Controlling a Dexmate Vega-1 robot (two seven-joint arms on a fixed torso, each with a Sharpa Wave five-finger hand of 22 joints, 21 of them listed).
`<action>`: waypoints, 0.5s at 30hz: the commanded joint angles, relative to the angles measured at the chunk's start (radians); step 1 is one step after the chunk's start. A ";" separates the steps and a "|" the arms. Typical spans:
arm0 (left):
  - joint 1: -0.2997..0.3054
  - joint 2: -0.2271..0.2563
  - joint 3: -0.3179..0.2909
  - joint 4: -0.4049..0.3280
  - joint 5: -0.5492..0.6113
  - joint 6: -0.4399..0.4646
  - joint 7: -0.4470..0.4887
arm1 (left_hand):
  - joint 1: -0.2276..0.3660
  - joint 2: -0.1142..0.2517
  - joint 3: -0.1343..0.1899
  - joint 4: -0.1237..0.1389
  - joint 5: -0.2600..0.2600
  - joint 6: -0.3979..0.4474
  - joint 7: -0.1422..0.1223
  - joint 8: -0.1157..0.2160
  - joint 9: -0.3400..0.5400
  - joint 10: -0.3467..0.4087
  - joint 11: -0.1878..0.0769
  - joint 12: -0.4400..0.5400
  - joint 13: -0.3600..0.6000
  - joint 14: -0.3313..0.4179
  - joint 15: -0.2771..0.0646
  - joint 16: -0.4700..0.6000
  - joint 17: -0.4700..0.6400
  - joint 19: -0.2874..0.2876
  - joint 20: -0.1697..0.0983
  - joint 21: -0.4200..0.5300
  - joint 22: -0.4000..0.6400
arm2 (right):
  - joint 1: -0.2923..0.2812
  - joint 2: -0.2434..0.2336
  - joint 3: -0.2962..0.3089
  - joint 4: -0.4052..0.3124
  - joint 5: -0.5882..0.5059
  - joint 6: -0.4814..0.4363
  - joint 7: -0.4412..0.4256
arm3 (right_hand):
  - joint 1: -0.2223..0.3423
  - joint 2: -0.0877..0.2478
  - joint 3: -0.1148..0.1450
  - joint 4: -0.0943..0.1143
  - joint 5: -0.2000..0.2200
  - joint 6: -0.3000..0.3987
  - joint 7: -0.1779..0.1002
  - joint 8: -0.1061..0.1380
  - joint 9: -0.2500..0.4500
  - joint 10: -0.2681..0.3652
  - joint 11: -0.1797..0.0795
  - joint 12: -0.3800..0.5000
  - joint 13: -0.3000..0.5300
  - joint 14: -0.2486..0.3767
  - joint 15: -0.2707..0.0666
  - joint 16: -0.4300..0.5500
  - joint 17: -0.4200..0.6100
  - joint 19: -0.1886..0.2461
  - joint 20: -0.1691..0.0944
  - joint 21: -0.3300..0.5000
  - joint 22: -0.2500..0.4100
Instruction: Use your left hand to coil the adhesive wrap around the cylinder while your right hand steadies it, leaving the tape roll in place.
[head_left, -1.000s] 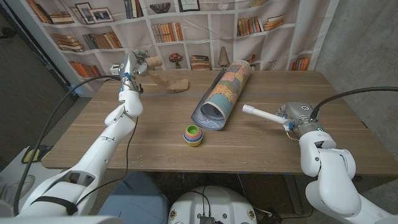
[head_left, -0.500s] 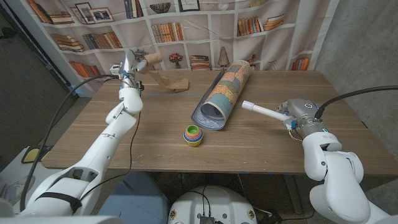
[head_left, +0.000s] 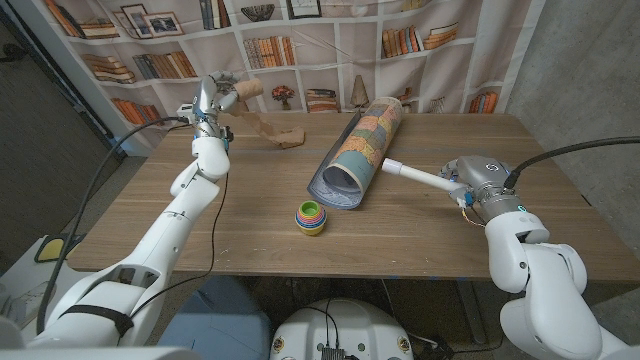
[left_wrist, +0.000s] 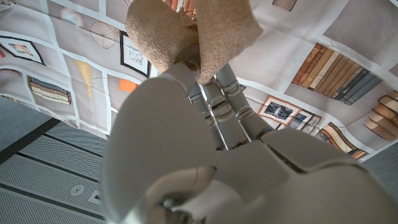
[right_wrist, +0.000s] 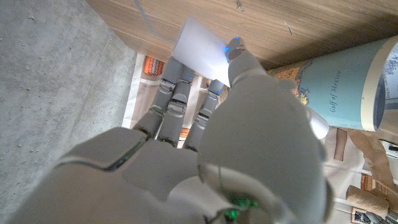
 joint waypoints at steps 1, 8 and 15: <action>-0.003 0.000 -0.003 -0.010 -0.056 -0.044 -0.024 | 0.007 -0.001 0.002 0.000 -0.002 0.008 -0.004 0.007 0.002 0.014 -0.003 -0.004 -0.001 0.078 -0.078 -0.001 0.008 -0.002 -0.001 0.007 0.001 | 0.024 -0.020 -0.008 -0.012 0.062 0.029 -0.046 | 0.004 0.007 0.103 0.031 0.004 0.008 0.002 0.001 0.002 0.056 -0.053 0.002 0.005 0.150 -0.275 0.007 0.003 -0.007 -0.085 0.010 0.004; -0.008 0.002 0.001 -0.013 -0.069 -0.064 -0.030 | 0.007 -0.003 0.001 0.000 -0.003 0.016 -0.007 0.012 0.004 0.029 -0.004 -0.003 -0.009 0.082 -0.077 -0.003 0.008 -0.005 -0.001 0.011 0.000 | 0.041 -0.035 -0.017 -0.018 0.106 0.039 -0.073 | 0.003 0.007 0.104 0.031 0.004 0.006 0.001 0.001 0.002 0.056 -0.054 0.001 0.004 0.152 -0.275 0.009 0.005 -0.007 -0.085 0.010 0.004; -0.018 -0.001 0.007 -0.013 -0.076 -0.077 -0.036 | 0.007 -0.005 0.001 -0.001 -0.004 0.014 -0.006 0.015 0.008 0.031 -0.003 -0.006 -0.016 0.084 -0.077 -0.005 0.008 -0.007 -0.001 0.015 -0.001 | 0.055 -0.051 -0.034 -0.023 0.138 0.042 -0.101 | 0.003 0.007 0.104 0.031 0.004 0.006 0.002 0.001 0.002 0.056 -0.053 0.000 0.005 0.151 -0.275 0.008 0.005 -0.008 -0.085 0.011 0.004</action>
